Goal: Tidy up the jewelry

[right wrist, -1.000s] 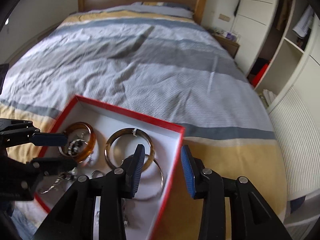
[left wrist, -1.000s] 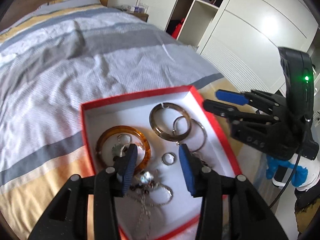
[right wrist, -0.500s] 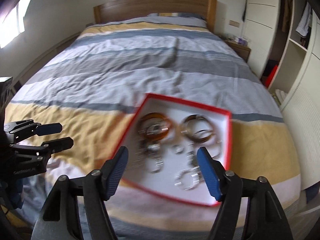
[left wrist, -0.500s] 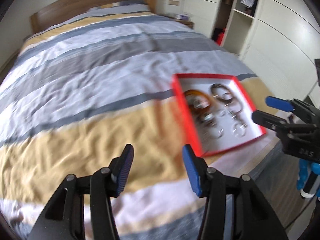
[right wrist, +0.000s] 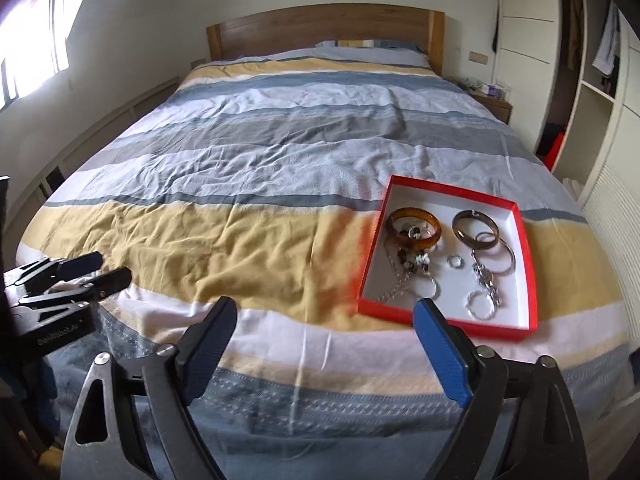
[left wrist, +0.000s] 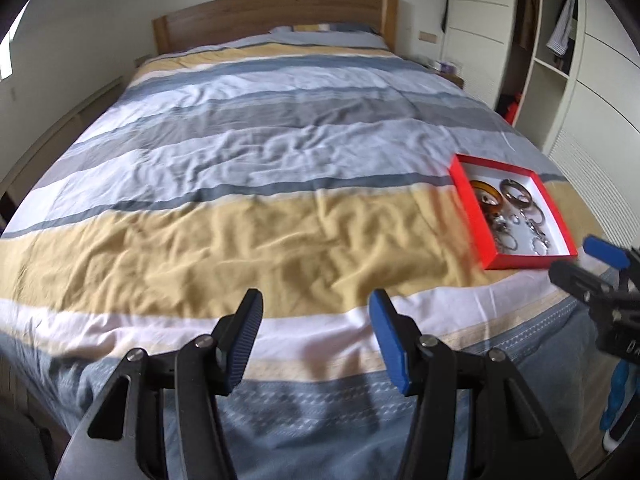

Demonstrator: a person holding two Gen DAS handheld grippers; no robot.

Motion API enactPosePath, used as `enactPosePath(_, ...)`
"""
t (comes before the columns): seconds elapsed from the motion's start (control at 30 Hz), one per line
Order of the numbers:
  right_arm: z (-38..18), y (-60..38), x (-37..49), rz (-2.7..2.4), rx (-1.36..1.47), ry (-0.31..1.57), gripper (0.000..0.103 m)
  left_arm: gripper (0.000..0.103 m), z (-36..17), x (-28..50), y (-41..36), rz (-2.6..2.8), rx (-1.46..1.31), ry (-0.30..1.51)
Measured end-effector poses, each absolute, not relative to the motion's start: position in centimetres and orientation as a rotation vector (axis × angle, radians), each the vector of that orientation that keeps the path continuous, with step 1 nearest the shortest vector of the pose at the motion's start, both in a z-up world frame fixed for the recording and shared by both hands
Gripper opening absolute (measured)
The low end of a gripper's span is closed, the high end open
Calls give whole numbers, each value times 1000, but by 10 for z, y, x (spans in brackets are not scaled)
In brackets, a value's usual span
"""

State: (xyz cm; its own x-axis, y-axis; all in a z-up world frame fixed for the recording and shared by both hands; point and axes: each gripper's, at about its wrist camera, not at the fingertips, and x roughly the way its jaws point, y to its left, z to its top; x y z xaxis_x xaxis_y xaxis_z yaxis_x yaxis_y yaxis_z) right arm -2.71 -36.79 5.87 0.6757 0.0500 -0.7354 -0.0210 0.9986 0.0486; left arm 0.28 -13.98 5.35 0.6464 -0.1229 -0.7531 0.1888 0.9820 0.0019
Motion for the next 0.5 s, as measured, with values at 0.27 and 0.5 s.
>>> enactPosePath(0.27, 52, -355, -48, 11, 10, 827, 102, 53, 51, -22, -137, -186, 81, 826)
enactPosePath(0.5, 45, -365, -57, -11, 8, 830, 102, 53, 44, -30, -149, -199, 80, 831)
